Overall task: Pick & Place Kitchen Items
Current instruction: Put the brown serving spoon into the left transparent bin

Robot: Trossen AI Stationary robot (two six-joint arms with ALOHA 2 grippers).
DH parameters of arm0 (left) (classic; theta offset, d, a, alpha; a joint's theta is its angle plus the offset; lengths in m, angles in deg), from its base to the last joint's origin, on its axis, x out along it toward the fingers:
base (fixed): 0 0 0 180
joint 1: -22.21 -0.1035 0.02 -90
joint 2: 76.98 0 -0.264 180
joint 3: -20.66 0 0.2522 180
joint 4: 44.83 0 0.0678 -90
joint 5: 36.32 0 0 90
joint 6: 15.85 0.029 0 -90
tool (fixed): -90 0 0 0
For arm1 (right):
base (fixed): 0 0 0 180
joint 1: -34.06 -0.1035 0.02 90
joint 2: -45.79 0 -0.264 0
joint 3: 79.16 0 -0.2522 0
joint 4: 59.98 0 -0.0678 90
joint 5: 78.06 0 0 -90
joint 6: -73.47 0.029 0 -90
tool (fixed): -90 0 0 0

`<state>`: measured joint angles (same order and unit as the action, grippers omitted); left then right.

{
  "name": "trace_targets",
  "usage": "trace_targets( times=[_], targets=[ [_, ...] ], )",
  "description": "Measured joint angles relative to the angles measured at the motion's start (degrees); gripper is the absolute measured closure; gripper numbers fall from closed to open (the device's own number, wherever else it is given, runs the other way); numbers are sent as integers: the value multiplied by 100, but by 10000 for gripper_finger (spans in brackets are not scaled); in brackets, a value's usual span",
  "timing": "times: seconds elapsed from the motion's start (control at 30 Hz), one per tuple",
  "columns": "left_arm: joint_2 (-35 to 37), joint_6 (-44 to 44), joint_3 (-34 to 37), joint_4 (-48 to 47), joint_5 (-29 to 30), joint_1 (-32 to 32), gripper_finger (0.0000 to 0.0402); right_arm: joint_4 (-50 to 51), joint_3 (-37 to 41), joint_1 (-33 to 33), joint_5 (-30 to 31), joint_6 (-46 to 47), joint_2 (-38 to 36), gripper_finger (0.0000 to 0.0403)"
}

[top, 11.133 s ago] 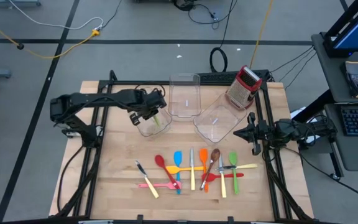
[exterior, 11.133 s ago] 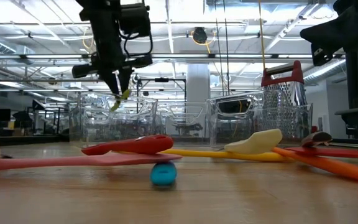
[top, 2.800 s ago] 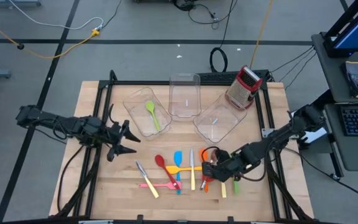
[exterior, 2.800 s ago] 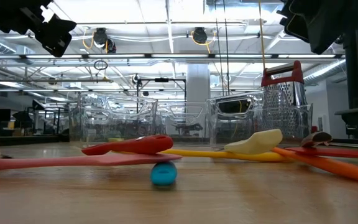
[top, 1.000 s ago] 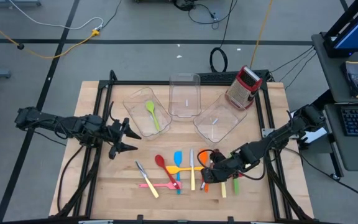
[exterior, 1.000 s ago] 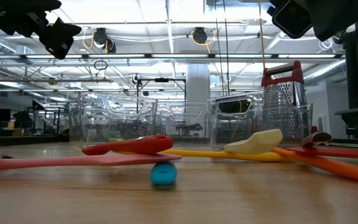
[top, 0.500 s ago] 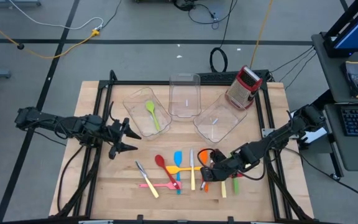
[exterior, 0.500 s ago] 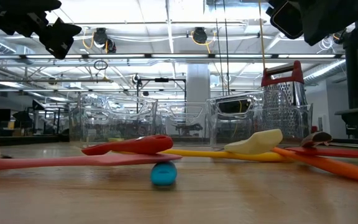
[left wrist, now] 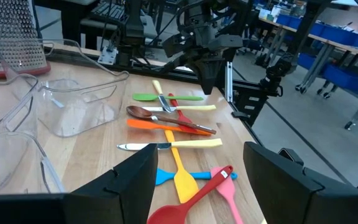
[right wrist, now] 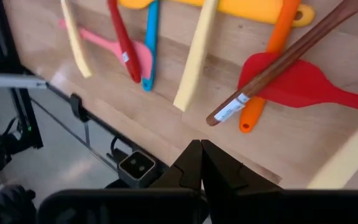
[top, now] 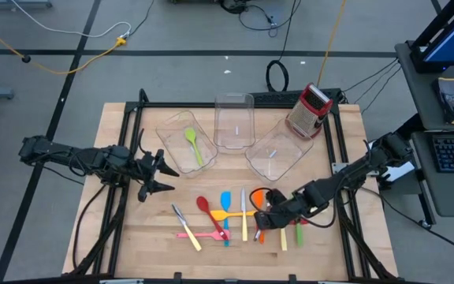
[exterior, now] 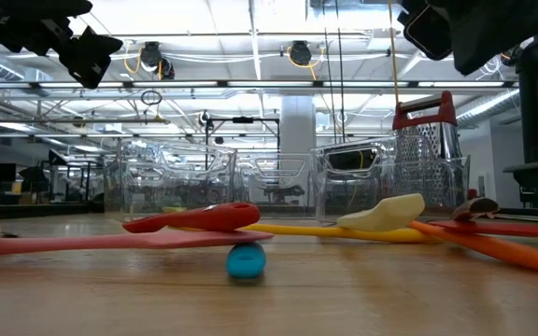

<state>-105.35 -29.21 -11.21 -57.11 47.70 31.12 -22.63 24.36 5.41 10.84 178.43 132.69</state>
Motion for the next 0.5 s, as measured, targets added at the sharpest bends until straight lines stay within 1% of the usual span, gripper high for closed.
trace_targets(
  times=[0.13, 0.23, 0.5],
  targets=[
    [0, 4, -2, 2, 2, 0, 160, 7, 0, 88, 5, -64, 2, 403],
    [0, -1, -2, 1, 2, 0, 160, -4, 0, 145, 134, -218, 2, 403],
    [1, -3, -2, 0, 2, 0, 160, -18, 0, 202, 131, -382, 2, 403]
  ],
)
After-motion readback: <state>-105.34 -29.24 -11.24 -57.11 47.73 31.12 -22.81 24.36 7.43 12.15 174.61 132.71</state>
